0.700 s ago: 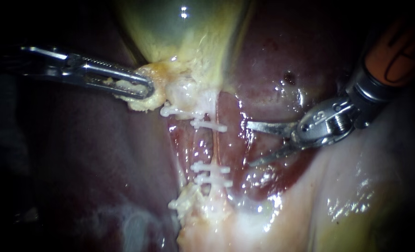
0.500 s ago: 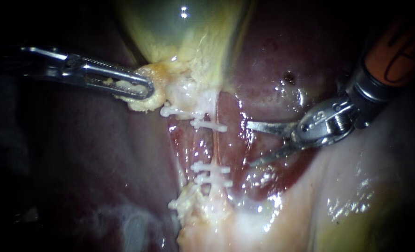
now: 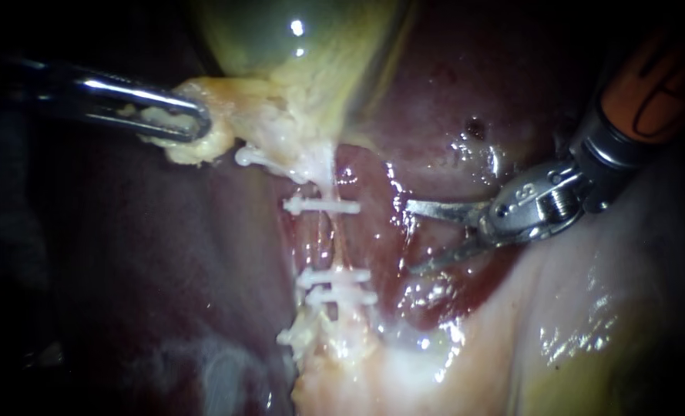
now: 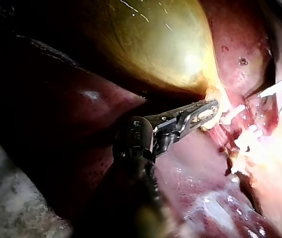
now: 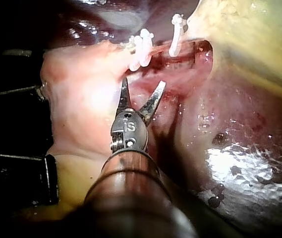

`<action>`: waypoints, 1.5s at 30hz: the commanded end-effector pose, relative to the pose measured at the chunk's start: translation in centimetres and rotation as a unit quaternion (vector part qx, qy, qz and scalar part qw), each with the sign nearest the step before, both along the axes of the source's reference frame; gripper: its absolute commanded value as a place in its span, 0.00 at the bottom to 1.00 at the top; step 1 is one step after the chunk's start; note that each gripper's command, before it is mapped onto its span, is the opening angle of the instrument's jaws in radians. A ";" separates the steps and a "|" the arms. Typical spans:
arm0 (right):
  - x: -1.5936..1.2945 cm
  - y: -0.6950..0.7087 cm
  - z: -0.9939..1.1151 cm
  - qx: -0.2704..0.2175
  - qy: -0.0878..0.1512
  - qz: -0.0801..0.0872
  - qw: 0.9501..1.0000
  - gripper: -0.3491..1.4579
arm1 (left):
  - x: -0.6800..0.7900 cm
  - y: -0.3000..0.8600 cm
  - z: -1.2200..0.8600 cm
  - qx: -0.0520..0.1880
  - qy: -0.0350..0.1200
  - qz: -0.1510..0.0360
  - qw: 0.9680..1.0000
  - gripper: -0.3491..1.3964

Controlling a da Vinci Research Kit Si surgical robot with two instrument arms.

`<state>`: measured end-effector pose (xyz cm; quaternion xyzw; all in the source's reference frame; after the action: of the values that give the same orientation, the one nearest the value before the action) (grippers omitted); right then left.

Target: Go to the cutting position right tube

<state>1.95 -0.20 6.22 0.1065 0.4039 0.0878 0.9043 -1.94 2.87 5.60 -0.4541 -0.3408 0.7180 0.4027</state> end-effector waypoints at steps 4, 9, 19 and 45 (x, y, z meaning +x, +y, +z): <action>0.01 0.00 0.00 0.000 0.000 0.000 1.000 0.99 | -0.01 -0.04 -0.10 -0.003 0.000 -0.002 1.000 0.00; 0.04 0.00 0.00 0.000 -0.001 0.001 1.000 0.99 | -0.01 -0.05 -0.11 -0.003 0.000 -0.002 1.000 0.00; 0.28 -0.02 0.03 0.039 0.007 0.017 0.999 1.00 | -0.03 -0.07 -0.10 -0.004 0.001 -0.003 1.000 0.00; 0.76 -0.09 0.55 0.146 0.021 0.061 0.987 0.98 | -0.06 -0.12 -0.09 -0.006 0.003 -0.005 1.000 0.00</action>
<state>2.72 -0.29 6.78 0.2154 0.4126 0.1973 0.8628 -2.00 2.75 5.50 -0.4562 -0.3330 0.7191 0.4049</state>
